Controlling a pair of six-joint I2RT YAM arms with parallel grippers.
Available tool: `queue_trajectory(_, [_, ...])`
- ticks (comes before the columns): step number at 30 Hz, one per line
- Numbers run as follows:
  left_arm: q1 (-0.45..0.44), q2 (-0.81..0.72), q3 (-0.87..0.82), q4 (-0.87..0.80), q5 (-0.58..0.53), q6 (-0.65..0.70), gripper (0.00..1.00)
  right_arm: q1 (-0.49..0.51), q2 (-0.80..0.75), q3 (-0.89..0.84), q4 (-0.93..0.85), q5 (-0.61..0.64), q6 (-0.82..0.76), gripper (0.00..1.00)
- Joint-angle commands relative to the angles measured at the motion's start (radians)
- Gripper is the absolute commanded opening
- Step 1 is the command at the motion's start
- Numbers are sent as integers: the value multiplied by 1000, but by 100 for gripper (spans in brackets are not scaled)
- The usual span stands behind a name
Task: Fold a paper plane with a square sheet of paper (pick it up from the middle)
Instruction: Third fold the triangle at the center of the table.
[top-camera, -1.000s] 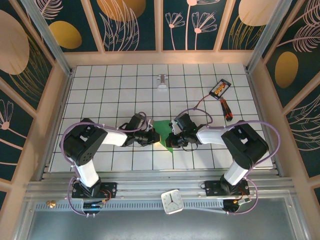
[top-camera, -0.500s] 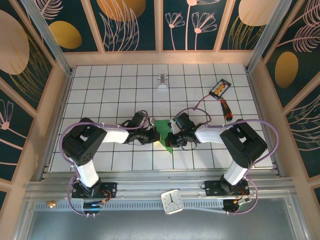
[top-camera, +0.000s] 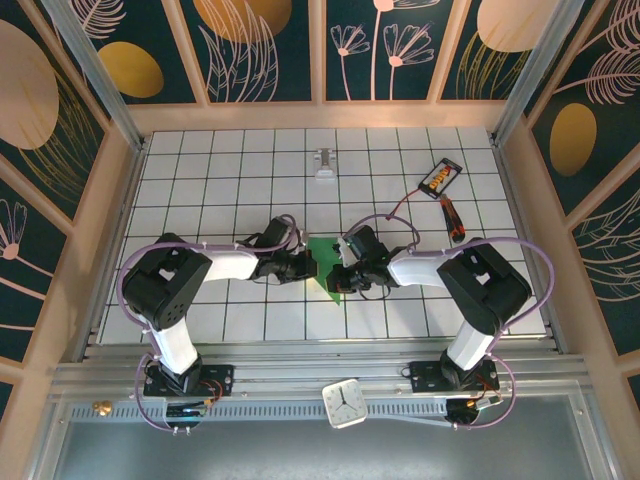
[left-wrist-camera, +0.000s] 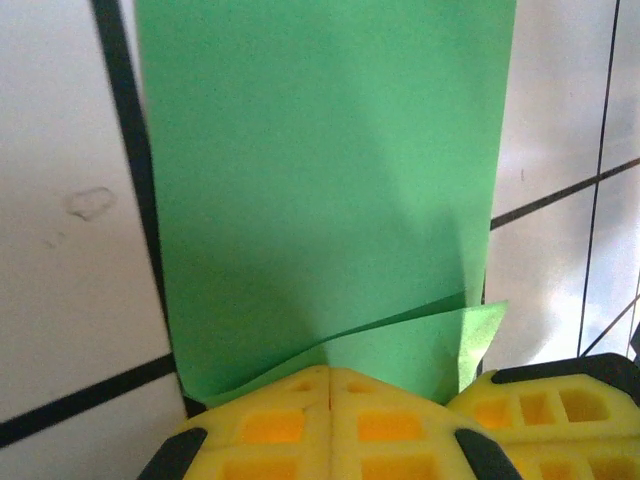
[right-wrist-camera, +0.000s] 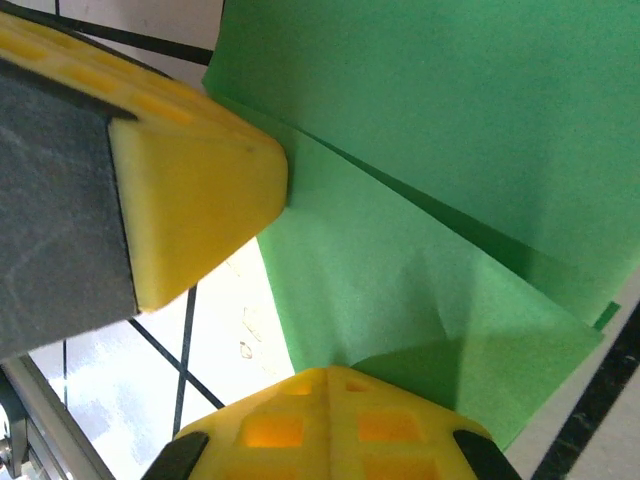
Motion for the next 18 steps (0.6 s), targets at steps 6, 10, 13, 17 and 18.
queue_trajectory(6, [96, 36, 0, -100, -185, 55, 0, 27, 92, -74, -232, 139, -25, 0])
queue_trajectory(10, [115, 44, 12, -111, -189, 71, 0, 30, 97, -75, -236, 142, -23, 0])
queue_trajectory(13, [126, 48, 30, -122, -200, 83, 0, 33, 102, -77, -237, 142, -24, 0])
queue_trajectory(17, [130, 69, 55, -145, -212, 105, 0, 36, 95, -80, -239, 143, -21, 0])
queue_trajectory(18, [131, 73, 57, -145, -214, 107, 0, 36, 92, -81, -239, 144, -22, 0])
